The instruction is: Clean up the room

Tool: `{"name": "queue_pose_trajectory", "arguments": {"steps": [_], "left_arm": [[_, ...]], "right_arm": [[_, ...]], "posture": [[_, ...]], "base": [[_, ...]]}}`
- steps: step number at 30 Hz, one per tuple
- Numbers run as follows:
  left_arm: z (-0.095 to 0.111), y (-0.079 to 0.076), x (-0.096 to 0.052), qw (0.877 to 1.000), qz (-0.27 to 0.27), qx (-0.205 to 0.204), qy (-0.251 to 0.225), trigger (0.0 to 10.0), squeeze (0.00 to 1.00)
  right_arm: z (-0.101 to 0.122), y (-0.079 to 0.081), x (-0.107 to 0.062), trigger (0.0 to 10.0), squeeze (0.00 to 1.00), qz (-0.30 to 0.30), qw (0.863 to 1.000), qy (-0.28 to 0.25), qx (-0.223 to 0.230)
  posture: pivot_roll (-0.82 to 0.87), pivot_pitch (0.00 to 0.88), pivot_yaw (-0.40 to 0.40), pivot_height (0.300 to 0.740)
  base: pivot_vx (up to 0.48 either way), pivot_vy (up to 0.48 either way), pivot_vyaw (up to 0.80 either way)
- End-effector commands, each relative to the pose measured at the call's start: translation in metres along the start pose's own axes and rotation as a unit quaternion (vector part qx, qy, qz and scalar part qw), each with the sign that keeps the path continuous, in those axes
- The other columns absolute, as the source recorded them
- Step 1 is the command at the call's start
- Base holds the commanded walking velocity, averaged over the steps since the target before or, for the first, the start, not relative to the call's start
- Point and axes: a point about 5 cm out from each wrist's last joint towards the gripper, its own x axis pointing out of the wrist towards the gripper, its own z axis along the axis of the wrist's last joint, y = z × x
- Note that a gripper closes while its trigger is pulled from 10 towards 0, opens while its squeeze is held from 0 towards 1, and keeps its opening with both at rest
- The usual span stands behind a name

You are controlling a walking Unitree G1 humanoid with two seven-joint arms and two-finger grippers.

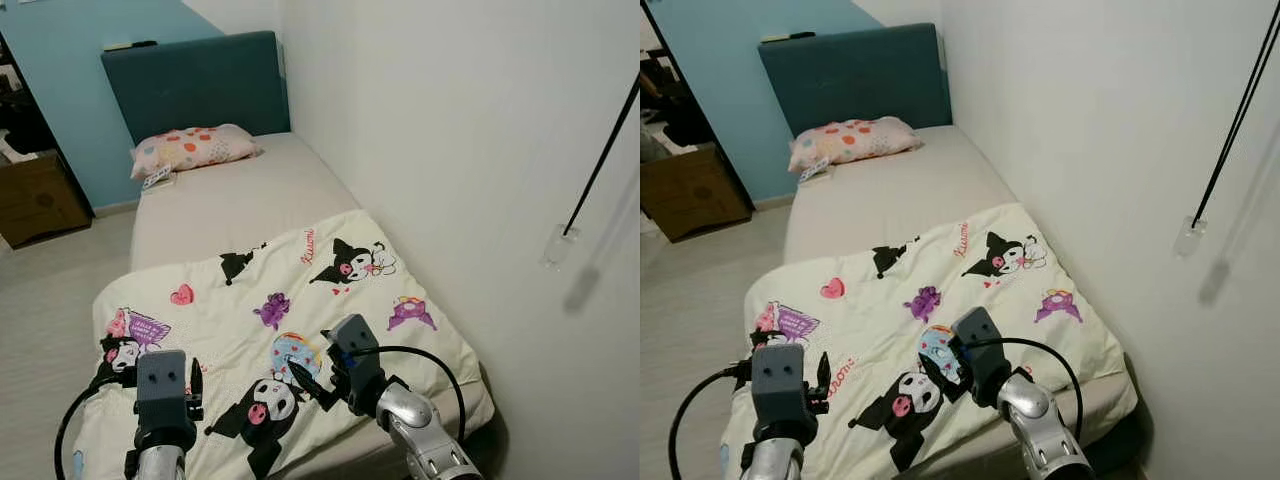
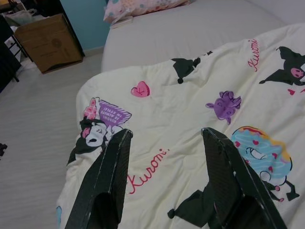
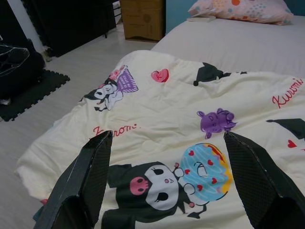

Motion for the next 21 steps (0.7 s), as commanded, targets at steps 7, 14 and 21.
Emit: {"name": "queue_pose_trajectory", "arguments": {"steps": [7, 14, 21], "left_arm": [[0.0001, 0.0039, -0.0016, 1.0, 0.01, 0.006, -0.006, 10.0, 0.0], [0.0005, 0.0031, -0.0021, 1.0, 0.013, 0.003, -0.008, 10.0, 0.0], [0.0002, 0.0076, -0.0016, 0.999, 0.029, -0.016, -0.006, 10.0, 0.0]], "right_arm": [[0.0021, 0.007, 0.0039, 10.0, 0.0, 0.019, 1.0, -0.005, -0.011], [0.0033, 0.0093, 0.0051, 10.0, 0.0, 0.029, 0.999, -0.007, -0.021], [0.0034, 0.0098, 0.0046, 10.0, 0.0, 0.029, 0.999, -0.011, -0.014]], "posture": [[-0.07, 0.0, 0.026, 0.735], [-0.07, 0.0, 0.025, 0.735], [-0.07, 0.0, 0.026, 0.735]], "base": [[0.0, -0.151, 0.11], [0.0, -0.343, 0.8], [0.0, 0.0, 0.23]]}}
